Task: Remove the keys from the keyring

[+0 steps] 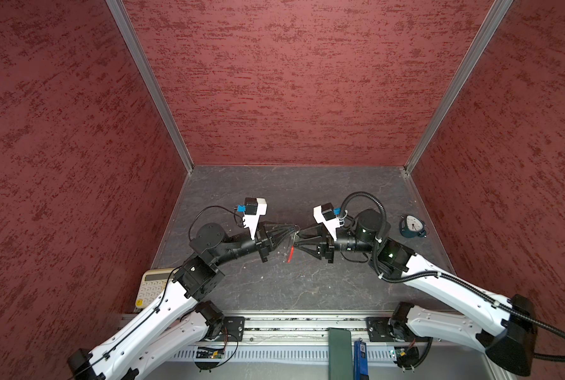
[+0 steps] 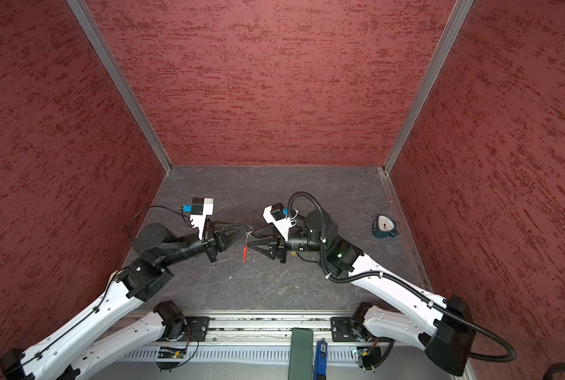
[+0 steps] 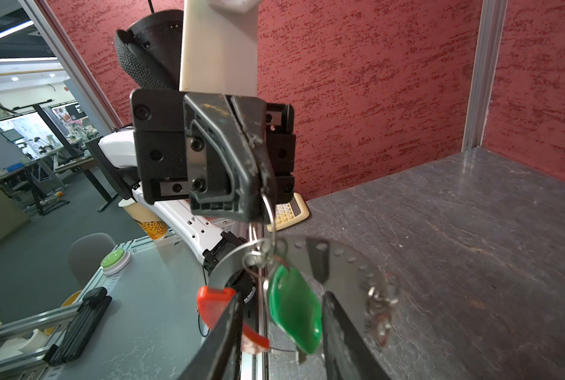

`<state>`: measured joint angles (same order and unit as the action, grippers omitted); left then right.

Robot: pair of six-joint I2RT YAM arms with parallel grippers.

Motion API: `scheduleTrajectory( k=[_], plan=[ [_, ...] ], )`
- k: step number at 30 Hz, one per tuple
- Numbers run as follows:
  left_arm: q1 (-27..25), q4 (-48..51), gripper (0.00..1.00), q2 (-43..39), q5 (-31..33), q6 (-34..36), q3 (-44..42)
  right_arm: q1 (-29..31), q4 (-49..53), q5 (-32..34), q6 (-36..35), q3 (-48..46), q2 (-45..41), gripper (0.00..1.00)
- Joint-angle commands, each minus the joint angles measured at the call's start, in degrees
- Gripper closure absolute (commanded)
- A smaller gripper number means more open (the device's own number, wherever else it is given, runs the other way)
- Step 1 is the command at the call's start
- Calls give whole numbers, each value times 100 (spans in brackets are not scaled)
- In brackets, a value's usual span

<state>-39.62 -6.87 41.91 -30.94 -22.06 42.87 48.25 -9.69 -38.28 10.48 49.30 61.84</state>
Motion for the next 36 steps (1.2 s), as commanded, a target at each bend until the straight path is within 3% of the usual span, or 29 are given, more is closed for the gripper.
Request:
scheduleTrajectory(
  k=[1,4,11,26,36],
  plan=[
    [-45,-162,100,-34,40,20,12,52,-31,-7,-180,234,28,62],
    [-46,-158,100,-34,40,18,8,61,-24,-13,-205,259,73,68],
    [-49,-83,100,-94,112,55,-10,62,218,138,-315,282,5,99],
    [-42,153,100,-218,-400,228,4,21,2036,438,-1302,891,-261,100],
    [-38,69,100,-127,-845,183,18,-70,2526,513,-1753,1347,-245,100]
  ],
)
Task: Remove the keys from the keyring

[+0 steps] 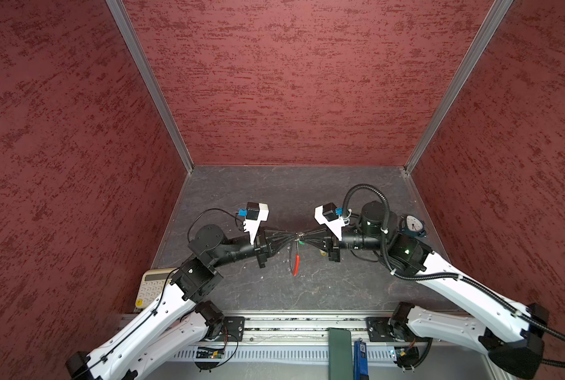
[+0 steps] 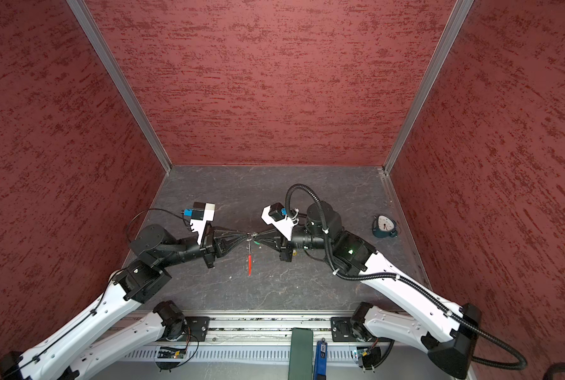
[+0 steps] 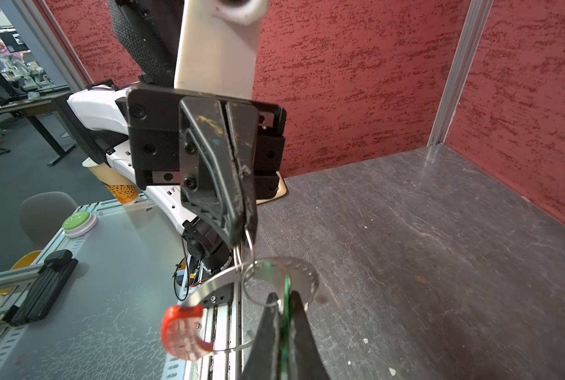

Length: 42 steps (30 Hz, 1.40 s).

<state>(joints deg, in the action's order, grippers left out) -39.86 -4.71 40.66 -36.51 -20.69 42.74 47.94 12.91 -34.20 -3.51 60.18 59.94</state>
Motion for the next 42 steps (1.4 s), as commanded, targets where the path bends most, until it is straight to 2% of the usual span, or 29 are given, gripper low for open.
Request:
scheduleTrajectory(
  k=[1,7,13,22,31,38,42],
  plan=[
    [-22,-162,100,16,-331,32,32,-39,344,67,-413,319,-36,100],
    [137,-622,100,103,-914,-271,-55,-48,709,31,-784,556,44,100],
    [288,-1258,100,188,-1391,-761,-168,-57,615,44,-822,521,127,100],
    [312,-1838,100,229,-1456,-1158,-273,-55,349,-199,-618,314,246,100],
    [314,-1812,100,177,-919,-1064,-280,-31,-232,-569,-147,-15,299,100],
    [205,-1801,100,-195,91,-505,-480,52,-937,-771,468,-406,290,100],
    [158,-2010,100,-152,57,-463,-482,81,-1565,-950,946,-705,349,100]
  ],
)
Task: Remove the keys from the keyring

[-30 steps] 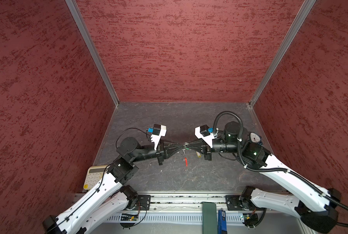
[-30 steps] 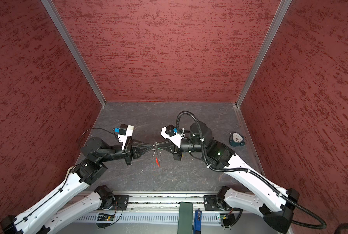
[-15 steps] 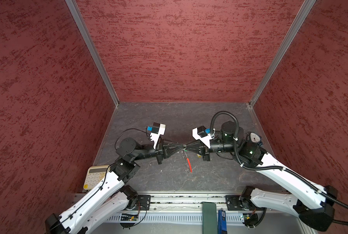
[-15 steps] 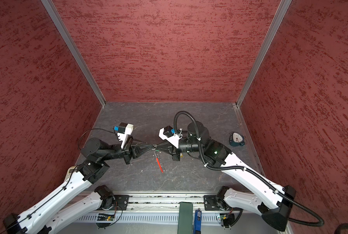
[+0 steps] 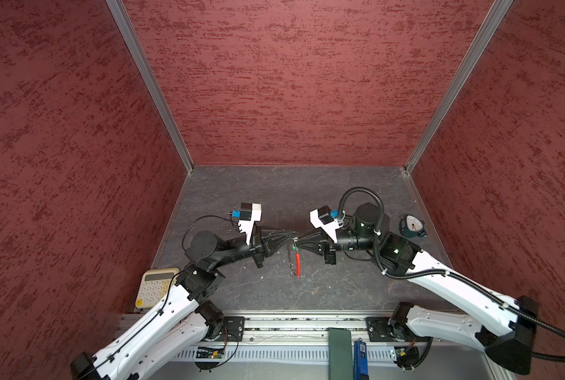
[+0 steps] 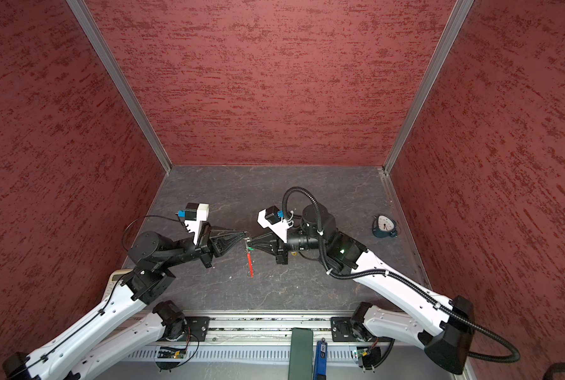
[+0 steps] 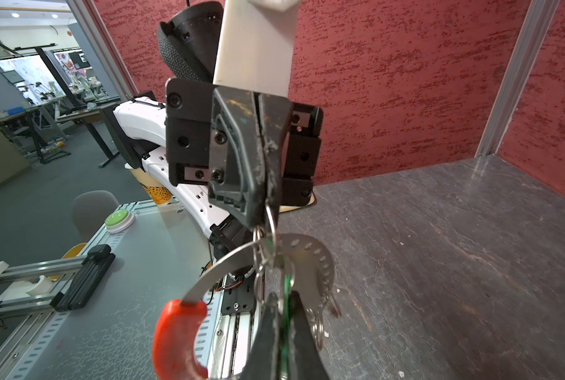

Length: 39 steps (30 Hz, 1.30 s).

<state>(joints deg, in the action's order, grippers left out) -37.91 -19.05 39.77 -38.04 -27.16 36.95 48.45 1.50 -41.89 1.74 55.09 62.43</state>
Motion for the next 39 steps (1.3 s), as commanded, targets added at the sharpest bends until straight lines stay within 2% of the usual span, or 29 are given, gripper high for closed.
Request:
scheduleTrajectory(
  k=[1,6,9,11,13,17,23,28,34,39],
  plan=[
    [-33,-575,100,-27,176,184,116,42,-564,-220,532,-253,117,100],
    [-37,-655,100,-31,126,202,69,51,-964,-141,828,-445,70,99],
    [-38,-699,100,-19,112,222,36,56,-935,13,859,-430,-45,85],
    [-30,-668,100,2,118,233,23,52,-603,241,665,-306,-221,71],
    [-50,-577,100,-2,148,265,31,59,-228,518,413,-139,-424,61],
    [-72,-417,100,-86,340,327,-3,58,36,1044,169,29,-846,51],
    [-100,-504,100,-189,485,316,-64,55,-1351,1479,848,-250,-1048,48],
    [-127,-590,100,-241,562,308,-135,54,-2421,1261,1516,-321,-645,47],
    [-143,-653,100,-246,605,290,-188,55,-2892,849,1902,-268,-184,49],
    [-151,-647,100,-312,663,310,-221,60,-2877,680,2031,-313,-84,52]
  ],
)
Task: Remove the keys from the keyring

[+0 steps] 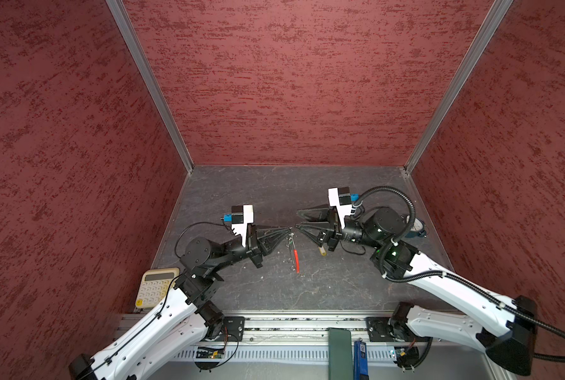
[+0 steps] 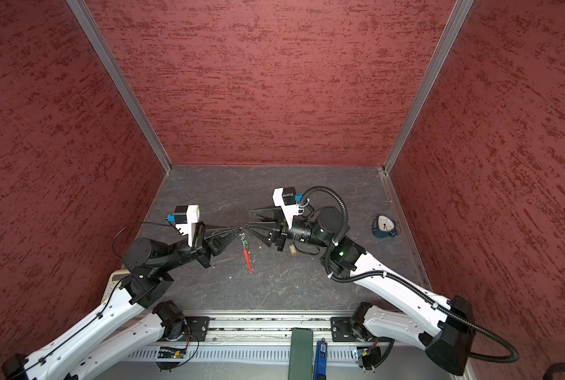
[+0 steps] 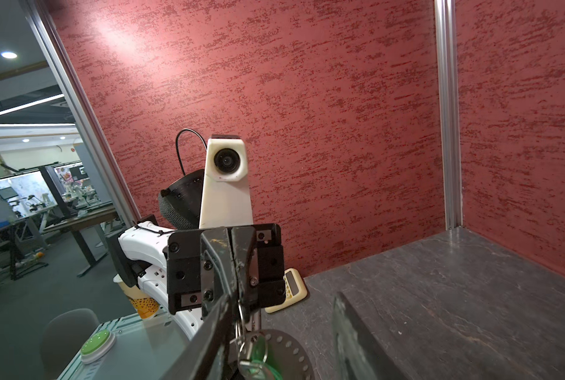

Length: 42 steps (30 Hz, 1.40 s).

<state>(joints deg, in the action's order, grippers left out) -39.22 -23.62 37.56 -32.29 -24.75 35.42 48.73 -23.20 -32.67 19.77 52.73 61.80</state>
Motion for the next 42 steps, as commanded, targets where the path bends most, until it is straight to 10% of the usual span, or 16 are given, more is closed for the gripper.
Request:
scheduleTrajectory(
  k=[1,35,42],
  plan=[
    [-22,-194,100,-107,96,76,-74,31,-425,-300,267,-89,2,52],
    [-25,-61,100,-109,304,94,-101,128,-675,-1043,516,-194,263,100],
    [-24,454,87,-185,407,112,49,128,934,-610,-170,151,-19,100]
  ],
)
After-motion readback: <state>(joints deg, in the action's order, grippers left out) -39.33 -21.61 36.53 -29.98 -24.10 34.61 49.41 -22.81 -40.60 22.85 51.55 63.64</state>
